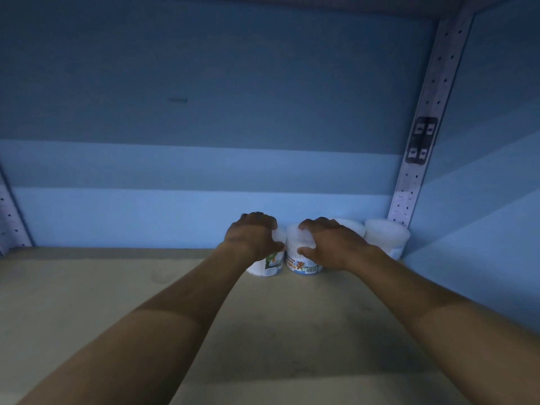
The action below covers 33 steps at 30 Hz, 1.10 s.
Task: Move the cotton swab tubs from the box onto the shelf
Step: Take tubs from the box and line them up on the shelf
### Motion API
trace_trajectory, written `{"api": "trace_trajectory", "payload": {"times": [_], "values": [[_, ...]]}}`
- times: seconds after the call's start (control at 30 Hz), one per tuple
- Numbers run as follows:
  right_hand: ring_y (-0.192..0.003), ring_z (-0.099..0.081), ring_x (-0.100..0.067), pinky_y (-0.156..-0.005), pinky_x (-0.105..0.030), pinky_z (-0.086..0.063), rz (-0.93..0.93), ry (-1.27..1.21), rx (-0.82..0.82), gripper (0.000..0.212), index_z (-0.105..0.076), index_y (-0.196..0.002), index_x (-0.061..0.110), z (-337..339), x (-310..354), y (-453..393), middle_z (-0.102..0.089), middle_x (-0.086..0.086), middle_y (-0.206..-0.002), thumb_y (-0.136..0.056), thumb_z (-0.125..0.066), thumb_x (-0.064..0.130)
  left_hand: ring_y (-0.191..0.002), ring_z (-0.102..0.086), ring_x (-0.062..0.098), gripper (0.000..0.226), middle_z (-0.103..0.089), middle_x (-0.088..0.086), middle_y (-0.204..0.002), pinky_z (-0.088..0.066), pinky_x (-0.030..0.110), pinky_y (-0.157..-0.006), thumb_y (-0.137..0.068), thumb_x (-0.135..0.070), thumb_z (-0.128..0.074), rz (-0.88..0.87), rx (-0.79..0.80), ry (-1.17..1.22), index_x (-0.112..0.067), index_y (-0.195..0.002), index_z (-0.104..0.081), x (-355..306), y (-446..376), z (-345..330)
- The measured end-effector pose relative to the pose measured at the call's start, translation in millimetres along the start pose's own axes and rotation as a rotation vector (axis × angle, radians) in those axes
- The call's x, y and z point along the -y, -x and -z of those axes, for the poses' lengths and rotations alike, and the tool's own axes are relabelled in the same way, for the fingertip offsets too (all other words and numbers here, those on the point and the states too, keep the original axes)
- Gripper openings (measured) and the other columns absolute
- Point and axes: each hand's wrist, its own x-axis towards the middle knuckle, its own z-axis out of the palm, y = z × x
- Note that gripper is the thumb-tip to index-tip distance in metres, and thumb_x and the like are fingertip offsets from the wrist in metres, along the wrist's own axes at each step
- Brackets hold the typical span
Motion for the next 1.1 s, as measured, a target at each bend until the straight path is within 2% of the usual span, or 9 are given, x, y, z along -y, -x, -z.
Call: {"api": "trace_trajectory", "payload": {"times": [0.47,0.67,0.8,0.93,1.1], "values": [[-0.124,-0.049,-0.030,-0.098,-0.043,-0.047,-0.077,-0.031,0.011,0.054,-0.043,-0.141,0.026,-4,7,-24,-0.048,-0.008,-0.135,-0.095,-0.056,0.050,-0.127,-0.045,0.026,0.051,-0.055,0.001,-0.134,-0.042,0.039,-0.100,-0.089,-0.054,-0.057,0.017,-0.045,-0.053,-0.027,-0.132,-0.054,3,-20,-9],[-0.128,-0.047,-0.029,-0.101,-0.042,-0.044,-0.082,-0.042,0.025,0.058,-0.041,-0.144,0.027,-3,9,-20,-0.045,-0.006,-0.141,-0.094,-0.057,0.051,-0.125,-0.049,0.026,0.059,-0.055,0.003,-0.134,-0.045,0.040,-0.100,-0.086,-0.057,-0.059,0.009,-0.026,0.003,-0.024,-0.134,-0.053,6,-10,-1],[-0.133,-0.044,-0.028,-0.106,-0.042,-0.042,-0.069,-0.064,0.033,0.069,-0.038,-0.148,0.028,16,17,-7,-0.040,-0.004,-0.147,-0.090,-0.061,0.055,-0.130,-0.044,0.024,0.057,-0.047,0.001,-0.142,-0.042,0.040,-0.105,-0.090,-0.053,-0.056,-0.017,-0.051,0.052,-0.025,-0.139,-0.047,20,17,13],[-0.132,-0.046,-0.022,-0.105,-0.035,-0.040,0.078,-0.134,-0.052,0.058,-0.044,-0.144,0.029,35,57,14,-0.042,0.000,-0.146,-0.091,-0.062,0.045,-0.121,-0.052,0.024,0.044,-0.050,0.000,-0.134,-0.048,0.040,-0.098,-0.091,-0.046,-0.057,-0.003,-0.086,0.038,-0.025,-0.129,-0.055,48,71,45],[-0.125,-0.051,-0.020,-0.103,-0.034,-0.041,0.393,-0.191,-0.114,0.041,-0.057,-0.130,0.035,45,163,55,-0.053,0.002,-0.133,-0.090,-0.064,0.035,-0.110,-0.057,0.025,0.031,-0.053,0.001,-0.119,-0.049,0.040,-0.093,-0.089,-0.045,-0.060,0.049,-0.116,-0.009,-0.025,-0.113,-0.061,90,182,79]]}}
